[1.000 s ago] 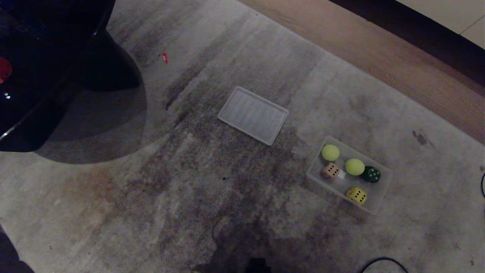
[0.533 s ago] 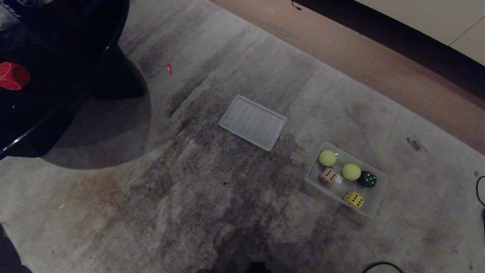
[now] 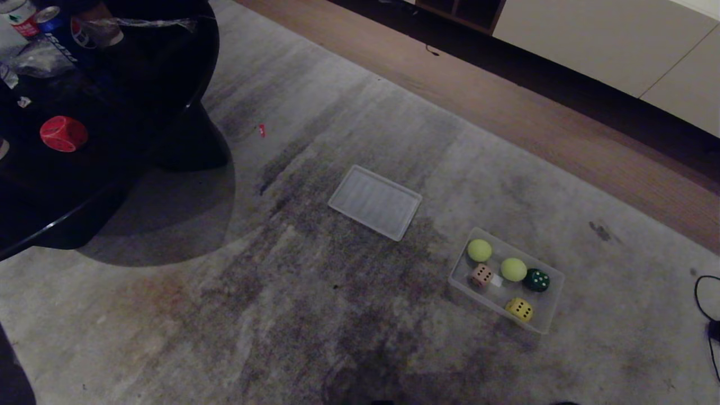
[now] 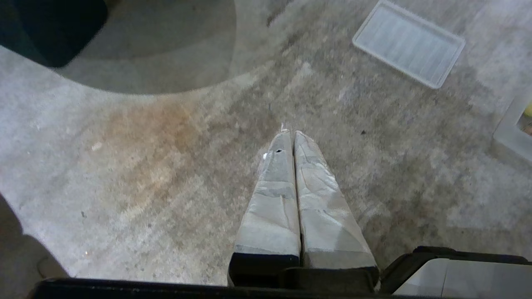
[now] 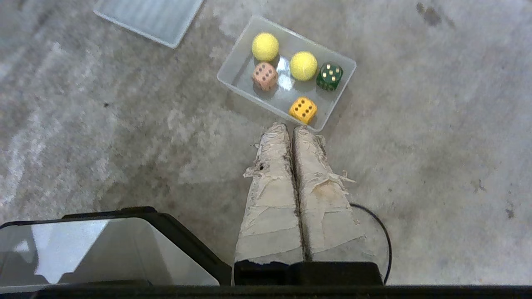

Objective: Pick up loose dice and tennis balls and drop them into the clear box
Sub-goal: Pick up toys out of the box

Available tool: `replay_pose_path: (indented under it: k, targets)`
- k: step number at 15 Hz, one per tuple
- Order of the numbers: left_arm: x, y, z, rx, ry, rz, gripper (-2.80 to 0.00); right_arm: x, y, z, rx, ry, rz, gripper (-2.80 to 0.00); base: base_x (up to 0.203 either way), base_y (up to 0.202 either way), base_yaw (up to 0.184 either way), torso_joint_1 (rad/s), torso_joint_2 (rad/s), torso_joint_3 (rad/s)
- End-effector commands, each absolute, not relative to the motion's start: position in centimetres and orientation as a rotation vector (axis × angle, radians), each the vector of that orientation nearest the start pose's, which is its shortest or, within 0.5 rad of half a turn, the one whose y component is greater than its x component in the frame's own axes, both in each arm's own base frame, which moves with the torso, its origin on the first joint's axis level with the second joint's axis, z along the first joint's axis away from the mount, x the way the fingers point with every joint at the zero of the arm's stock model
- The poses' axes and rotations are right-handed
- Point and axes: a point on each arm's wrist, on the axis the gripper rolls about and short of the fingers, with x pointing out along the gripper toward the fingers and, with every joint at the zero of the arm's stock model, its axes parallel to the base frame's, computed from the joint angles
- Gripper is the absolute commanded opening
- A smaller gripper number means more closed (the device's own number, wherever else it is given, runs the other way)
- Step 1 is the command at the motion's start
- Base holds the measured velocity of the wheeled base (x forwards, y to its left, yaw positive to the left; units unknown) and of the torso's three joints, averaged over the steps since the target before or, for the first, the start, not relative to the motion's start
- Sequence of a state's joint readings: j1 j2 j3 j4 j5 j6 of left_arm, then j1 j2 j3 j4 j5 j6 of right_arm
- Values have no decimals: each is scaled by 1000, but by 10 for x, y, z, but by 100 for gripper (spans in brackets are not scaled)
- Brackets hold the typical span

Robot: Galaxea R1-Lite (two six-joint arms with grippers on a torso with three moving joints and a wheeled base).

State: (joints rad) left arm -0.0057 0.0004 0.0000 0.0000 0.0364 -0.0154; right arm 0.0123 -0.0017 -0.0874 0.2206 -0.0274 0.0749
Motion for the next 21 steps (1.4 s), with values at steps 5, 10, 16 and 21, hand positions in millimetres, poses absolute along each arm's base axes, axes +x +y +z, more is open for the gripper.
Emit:
replay_pose_path:
  k: [5,10,16,21]
  targets:
    - [-23,1,75,-15,3,31,-280,-31,-1,77,73,136,-17,-280,0,0,0,2,0,204]
    - [-23,1,75,-15,3,31,-280,-31,-1,77,73,135,-18,-280,0,0,0,0,1,203]
    - [-23,1,75,-17,3,32,-280,-31,-1,77,73,135,-17,-280,0,0,0,3,3,200]
    - [-23,1,75,-18,3,32,-280,-31,-1,77,72,134,-19,-280,0,0,0,2,3,202]
